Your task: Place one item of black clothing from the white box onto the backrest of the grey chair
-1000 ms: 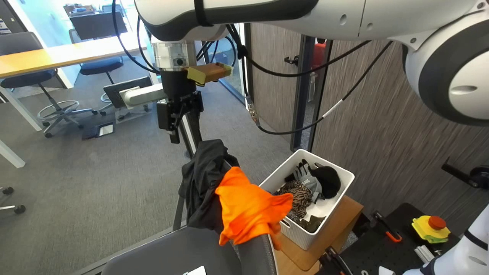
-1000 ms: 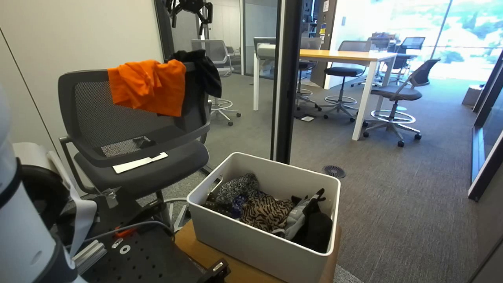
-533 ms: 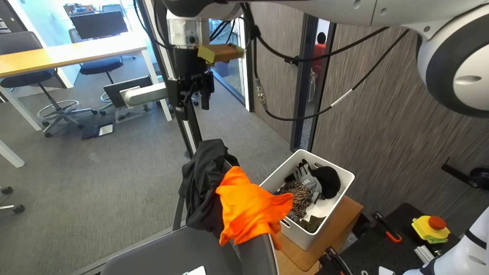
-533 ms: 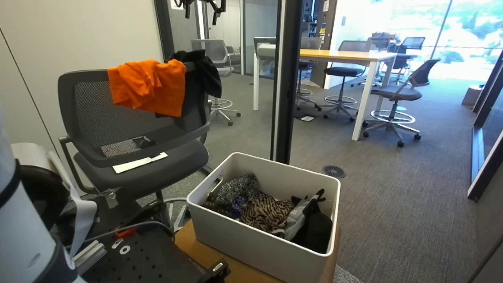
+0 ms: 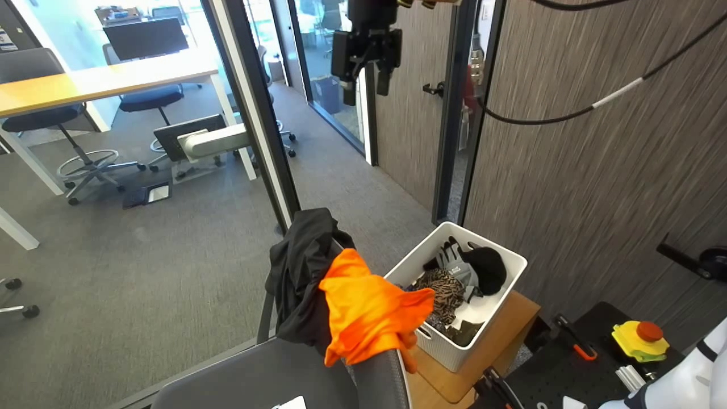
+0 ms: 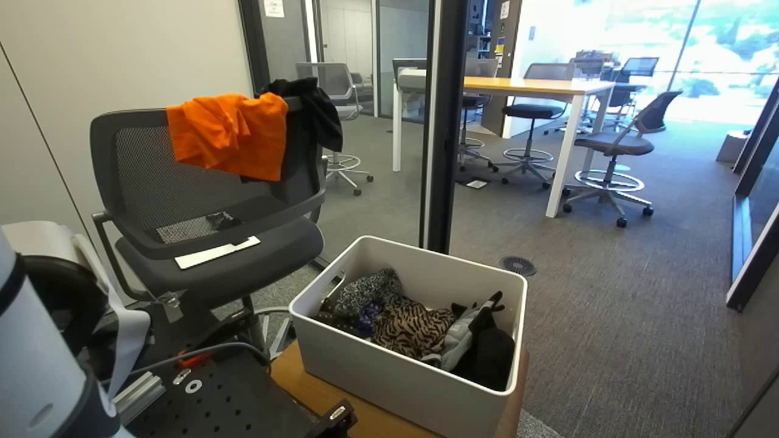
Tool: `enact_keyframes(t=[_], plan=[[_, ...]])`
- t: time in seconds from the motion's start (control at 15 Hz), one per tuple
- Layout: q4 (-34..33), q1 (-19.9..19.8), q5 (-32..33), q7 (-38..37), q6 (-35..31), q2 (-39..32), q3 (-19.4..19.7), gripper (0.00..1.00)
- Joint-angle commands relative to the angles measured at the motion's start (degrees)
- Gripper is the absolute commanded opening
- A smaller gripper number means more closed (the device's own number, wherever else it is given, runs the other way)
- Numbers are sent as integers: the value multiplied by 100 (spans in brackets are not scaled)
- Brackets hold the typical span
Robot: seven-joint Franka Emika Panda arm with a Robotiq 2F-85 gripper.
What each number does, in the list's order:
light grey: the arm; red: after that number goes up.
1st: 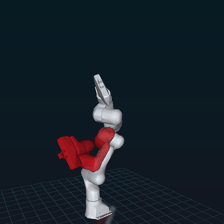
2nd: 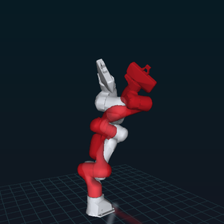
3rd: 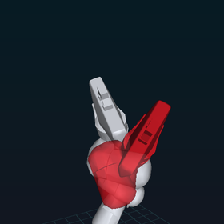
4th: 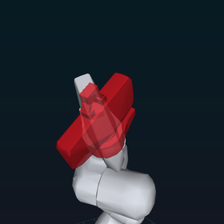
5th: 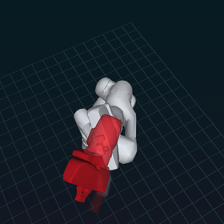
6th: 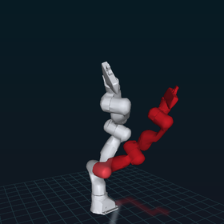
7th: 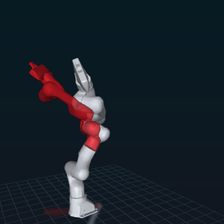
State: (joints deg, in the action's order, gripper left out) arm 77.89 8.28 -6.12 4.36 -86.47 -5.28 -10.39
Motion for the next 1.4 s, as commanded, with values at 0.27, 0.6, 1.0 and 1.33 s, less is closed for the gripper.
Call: enact_keyframes(t=[0.27, 0.6, 1.0, 1.33], plan=[[2684, -419, 26, 893, -71, 1967, 597, 100], [4354, -572, 35, 1437, -268, 3136, 1122, 100], [6178, -929, 285, 2199, -604, 4857, 2000, 100], [7013, -1158, 1369, 2898, -250, 6030, 2493, 100]])
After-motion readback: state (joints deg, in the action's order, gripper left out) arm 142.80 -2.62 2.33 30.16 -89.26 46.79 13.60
